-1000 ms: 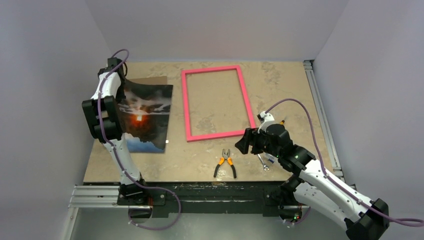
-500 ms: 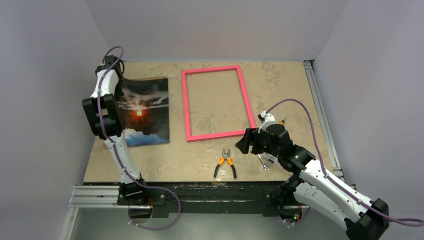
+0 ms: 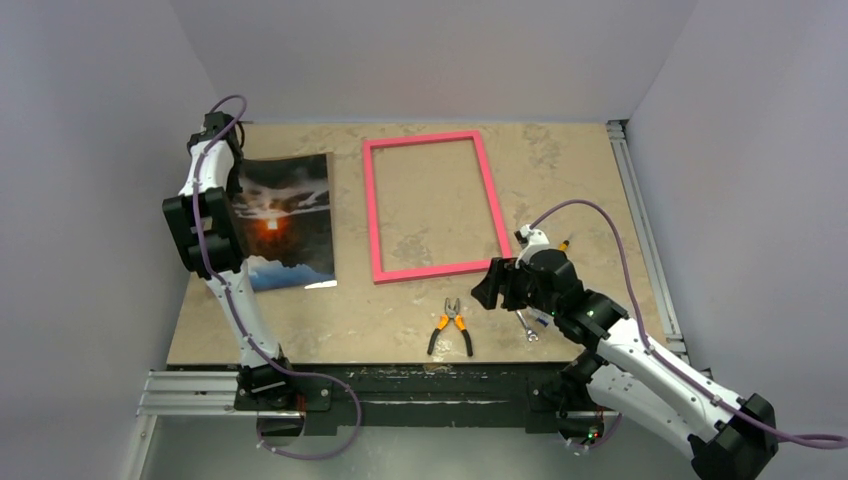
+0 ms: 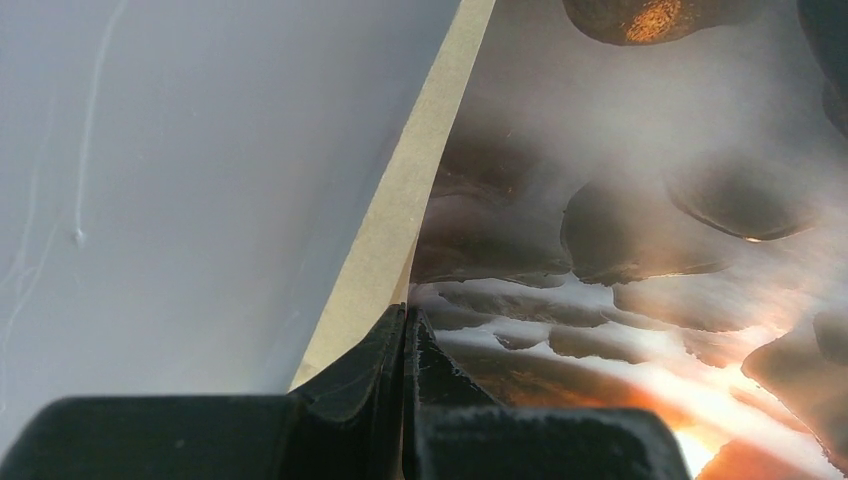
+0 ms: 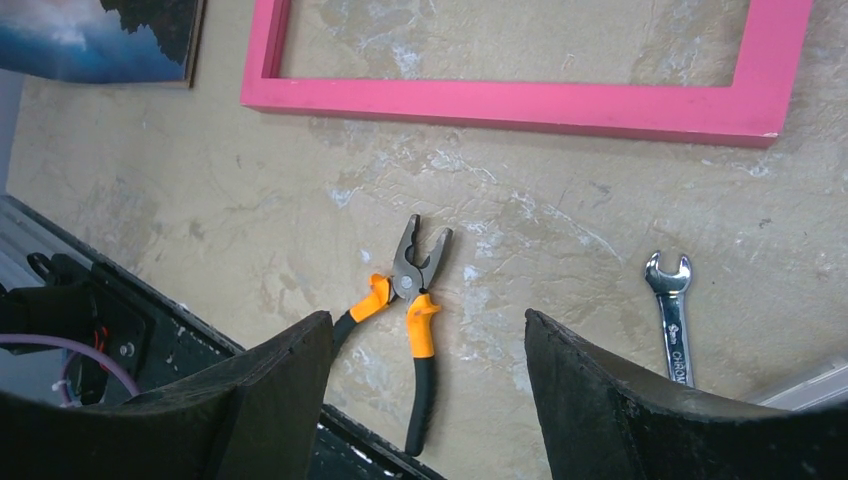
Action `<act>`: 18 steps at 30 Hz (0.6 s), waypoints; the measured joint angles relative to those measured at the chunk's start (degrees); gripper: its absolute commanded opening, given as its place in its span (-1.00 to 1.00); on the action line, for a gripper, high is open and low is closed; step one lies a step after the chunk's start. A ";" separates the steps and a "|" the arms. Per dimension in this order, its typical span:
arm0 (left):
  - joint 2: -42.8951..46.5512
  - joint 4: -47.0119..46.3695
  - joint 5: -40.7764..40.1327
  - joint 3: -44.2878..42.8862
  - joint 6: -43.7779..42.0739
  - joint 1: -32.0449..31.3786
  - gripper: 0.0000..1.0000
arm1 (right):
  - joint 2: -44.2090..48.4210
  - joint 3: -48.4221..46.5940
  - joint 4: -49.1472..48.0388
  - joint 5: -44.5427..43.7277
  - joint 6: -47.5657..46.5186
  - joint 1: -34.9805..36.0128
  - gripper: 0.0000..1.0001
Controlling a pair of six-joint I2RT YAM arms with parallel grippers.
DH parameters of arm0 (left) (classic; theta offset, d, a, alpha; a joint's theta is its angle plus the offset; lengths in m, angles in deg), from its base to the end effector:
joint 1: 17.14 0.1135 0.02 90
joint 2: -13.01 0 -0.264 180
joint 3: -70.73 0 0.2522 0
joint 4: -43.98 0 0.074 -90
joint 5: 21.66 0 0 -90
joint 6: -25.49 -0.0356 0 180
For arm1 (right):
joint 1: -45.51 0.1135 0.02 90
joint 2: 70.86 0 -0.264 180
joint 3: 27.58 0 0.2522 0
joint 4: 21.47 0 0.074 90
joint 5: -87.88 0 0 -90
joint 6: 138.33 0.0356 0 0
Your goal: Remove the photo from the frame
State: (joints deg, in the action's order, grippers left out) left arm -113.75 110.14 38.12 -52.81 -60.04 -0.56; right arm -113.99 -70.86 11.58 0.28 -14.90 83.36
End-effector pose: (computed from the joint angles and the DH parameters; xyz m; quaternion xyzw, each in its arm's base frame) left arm 0.4422 0.1503 0.2128 -0.2194 0.9253 0.2733 0.1448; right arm 0.1345 0.1064 0.2351 -0.0439 0.8772 0.2934 0.3776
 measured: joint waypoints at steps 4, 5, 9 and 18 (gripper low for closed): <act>0.00 -1.36 -0.33 0.00 -2.14 0.15 -0.13 | -0.04 0.00 0.00 -0.20 0.13 0.02 0.36; 0.00 -1.64 -0.59 0.00 -2.27 0.15 0.19 | -0.13 0.00 -0.02 -0.22 0.22 0.00 0.36; 0.11 -2.27 -3.54 0.00 -2.10 -0.24 0.46 | -0.74 0.00 0.07 -0.20 0.66 0.02 0.36; 18.16 -2.60 -7.93 10.49 7.65 -7.87 0.57 | 0.28 -3.23 6.60 -2.75 0.81 0.02 0.49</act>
State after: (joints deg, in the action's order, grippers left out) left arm -95.59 107.54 30.19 -42.32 -52.39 -8.43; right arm -113.71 -74.10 18.18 -2.48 -14.09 83.38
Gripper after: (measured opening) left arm 0.780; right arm 0.705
